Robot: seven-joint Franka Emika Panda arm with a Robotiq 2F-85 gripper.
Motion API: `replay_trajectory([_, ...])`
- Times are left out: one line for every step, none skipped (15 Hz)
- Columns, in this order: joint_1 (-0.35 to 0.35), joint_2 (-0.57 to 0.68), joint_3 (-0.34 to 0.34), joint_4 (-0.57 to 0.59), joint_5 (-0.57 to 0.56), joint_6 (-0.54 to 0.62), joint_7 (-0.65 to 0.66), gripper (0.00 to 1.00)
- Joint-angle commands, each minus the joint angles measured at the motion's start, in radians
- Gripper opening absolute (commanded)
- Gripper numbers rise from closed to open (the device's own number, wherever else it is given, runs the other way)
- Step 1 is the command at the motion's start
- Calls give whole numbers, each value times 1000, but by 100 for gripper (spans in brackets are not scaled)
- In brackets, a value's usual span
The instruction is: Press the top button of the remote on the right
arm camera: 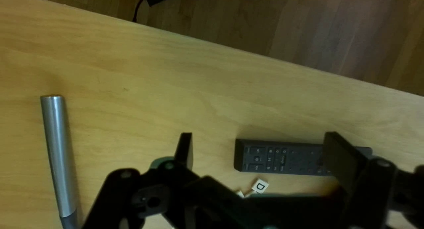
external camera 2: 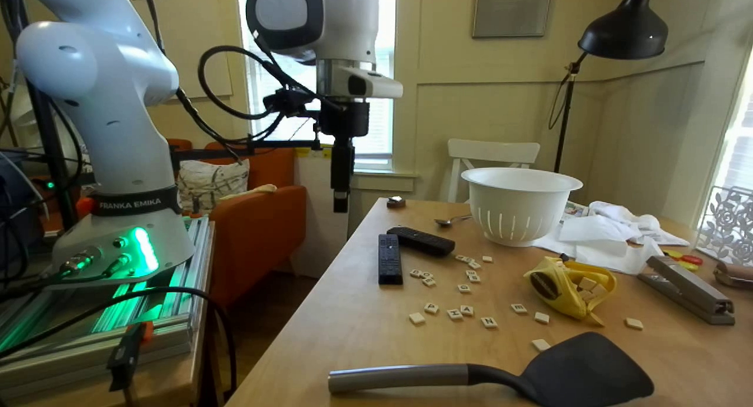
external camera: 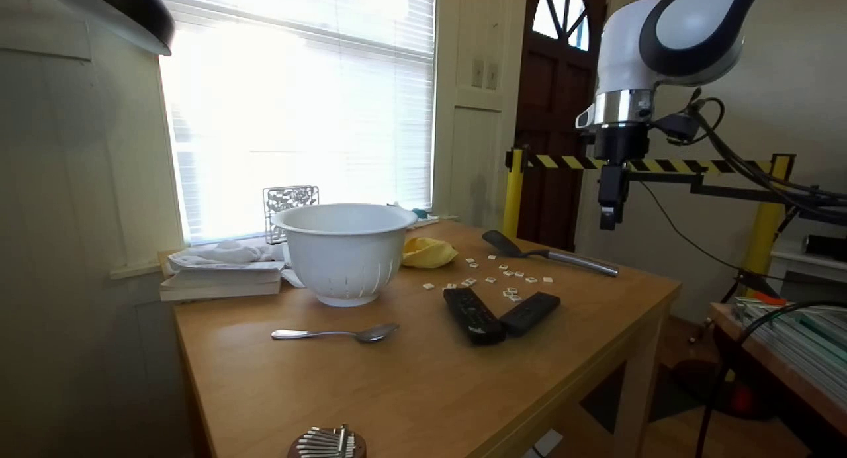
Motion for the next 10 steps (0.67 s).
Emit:
replay_trajectory([8,-14,-7,1,-6,-14,4,100])
replay_trajectory([8,-21,-7,0,-7,-20,4,100])
replay_trajectory([8,-24,-7,-1,-7,-22,4,100])
replay_trajectory([8,-24,-7,-1,-7,-22,4,100])
replay_trajectory([8,-24,-6,-2,-8,-22,4,100])
replay_trajectory([8,-24,-6,-2,-8,-23,4,100])
replay_trajectory([8,-24,-6,-2,-8,-23,4,100])
replay_trajectory([8,-24,-6,-2,-8,-23,4,100])
replay_trajectory([8,-24,-6,-2,-8,-23,4,100])
replay_trajectory([8,-24,-6,-2,-8,-23,4,100])
